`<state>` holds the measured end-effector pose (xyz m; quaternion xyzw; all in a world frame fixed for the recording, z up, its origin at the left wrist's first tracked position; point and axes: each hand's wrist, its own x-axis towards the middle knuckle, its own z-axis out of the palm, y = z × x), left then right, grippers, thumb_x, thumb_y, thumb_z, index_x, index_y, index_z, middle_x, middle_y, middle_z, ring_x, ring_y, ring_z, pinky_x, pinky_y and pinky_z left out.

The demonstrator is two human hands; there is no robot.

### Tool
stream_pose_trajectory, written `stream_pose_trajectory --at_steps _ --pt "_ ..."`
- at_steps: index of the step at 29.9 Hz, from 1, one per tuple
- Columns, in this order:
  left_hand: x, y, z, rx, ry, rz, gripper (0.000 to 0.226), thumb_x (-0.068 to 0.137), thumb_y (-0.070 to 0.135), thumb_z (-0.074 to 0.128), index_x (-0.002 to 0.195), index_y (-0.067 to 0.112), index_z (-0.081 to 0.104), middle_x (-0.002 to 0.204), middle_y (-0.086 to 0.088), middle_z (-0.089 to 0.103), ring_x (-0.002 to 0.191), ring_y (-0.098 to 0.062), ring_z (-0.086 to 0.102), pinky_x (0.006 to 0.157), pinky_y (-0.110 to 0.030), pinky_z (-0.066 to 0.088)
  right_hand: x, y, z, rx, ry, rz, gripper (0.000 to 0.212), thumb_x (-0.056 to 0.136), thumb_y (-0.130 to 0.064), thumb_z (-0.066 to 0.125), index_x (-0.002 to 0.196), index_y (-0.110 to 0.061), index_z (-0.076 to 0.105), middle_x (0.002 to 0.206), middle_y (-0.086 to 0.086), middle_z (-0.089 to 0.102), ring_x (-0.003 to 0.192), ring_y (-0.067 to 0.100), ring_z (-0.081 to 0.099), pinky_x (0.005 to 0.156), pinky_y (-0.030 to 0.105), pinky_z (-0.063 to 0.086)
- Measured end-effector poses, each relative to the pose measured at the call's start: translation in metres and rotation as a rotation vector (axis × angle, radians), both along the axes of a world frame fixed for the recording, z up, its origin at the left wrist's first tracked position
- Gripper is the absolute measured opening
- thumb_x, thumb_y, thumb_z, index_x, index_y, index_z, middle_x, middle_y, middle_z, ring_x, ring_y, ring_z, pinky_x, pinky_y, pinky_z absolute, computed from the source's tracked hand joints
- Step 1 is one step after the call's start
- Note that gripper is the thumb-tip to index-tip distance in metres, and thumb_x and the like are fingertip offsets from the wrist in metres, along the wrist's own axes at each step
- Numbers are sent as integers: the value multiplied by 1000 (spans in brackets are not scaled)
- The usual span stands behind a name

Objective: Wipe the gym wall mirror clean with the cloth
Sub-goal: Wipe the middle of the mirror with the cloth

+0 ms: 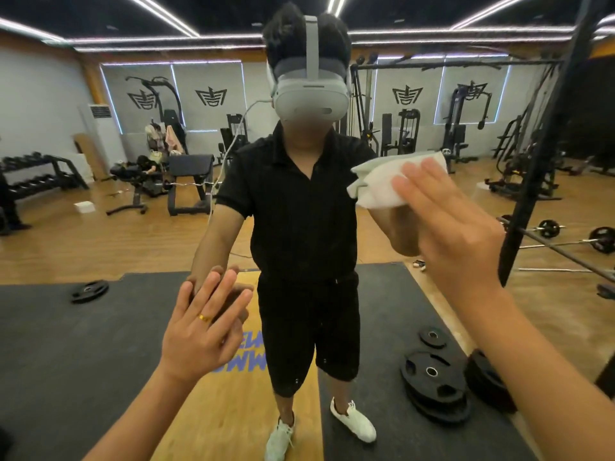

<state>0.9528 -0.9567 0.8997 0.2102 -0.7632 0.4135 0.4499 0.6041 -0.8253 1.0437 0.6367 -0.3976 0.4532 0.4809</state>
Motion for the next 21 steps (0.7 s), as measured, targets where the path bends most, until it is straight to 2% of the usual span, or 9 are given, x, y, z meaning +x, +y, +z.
stream_pose_trajectory --at_steps 2,4,6,9,11,13,16,19,21 --pt "1 0 1 14 -9 -1 55 97 25 46 151 15 43 170 -9 22 157 -30 22 126 -51 14 14 -4 -24 21 -68 7 46 97 4 68 139 -9 58 147 9 53 139 32 52 118 36 41" --pt "0 0 2 17 -9 4 50 100 25 42 149 14 45 170 -8 22 157 -29 21 127 -51 13 29 -10 -62 54 -34 7 53 90 12 72 138 -9 61 147 10 54 140 30 52 116 40 44" --pt "-1 0 2 27 -5 0 47 103 27 39 148 13 46 171 -8 20 157 -28 19 127 -50 11 30 -10 -81 103 145 56 45 92 5 75 134 -8 65 145 11 58 138 28 55 110 44 51" --pt "0 1 4 39 -15 -7 47 104 29 37 148 14 46 171 -8 19 158 -28 18 128 -49 10 1 0 -55 138 369 56 41 96 -2 74 135 -7 65 144 13 59 137 29 56 101 47 56" --pt "-1 0 3 29 -9 4 47 103 28 38 148 14 45 171 -8 20 158 -28 18 128 -49 10 -20 7 -24 85 315 8 38 97 1 70 134 -4 64 143 16 59 135 34 56 102 49 56" --pt "-2 0 3 24 -5 3 48 103 27 38 149 14 44 171 -8 20 158 -29 18 127 -50 11 -33 8 2 -9 155 -38 31 101 -2 66 132 -4 64 139 17 60 131 38 59 106 48 53" --pt "0 -1 1 28 -2 -3 50 103 27 38 152 15 41 171 -8 20 158 -28 18 128 -50 11 -20 0 -9 -76 -47 -38 26 103 -3 63 129 0 65 134 19 63 127 42 61 113 44 47" --pt "0 0 4 32 -5 -10 57 104 28 39 160 21 33 171 -7 19 158 -28 18 128 -50 10 0 -5 -54 16 -52 -27 36 97 3 70 132 -4 65 140 15 61 134 35 57 115 42 46" --pt "0 4 5 43 -15 5 59 104 28 39 162 22 29 171 -8 18 158 -29 17 128 -50 9 4 -3 -69 44 11 -24 31 100 -1 67 130 -7 67 139 13 62 133 31 58 110 44 51"
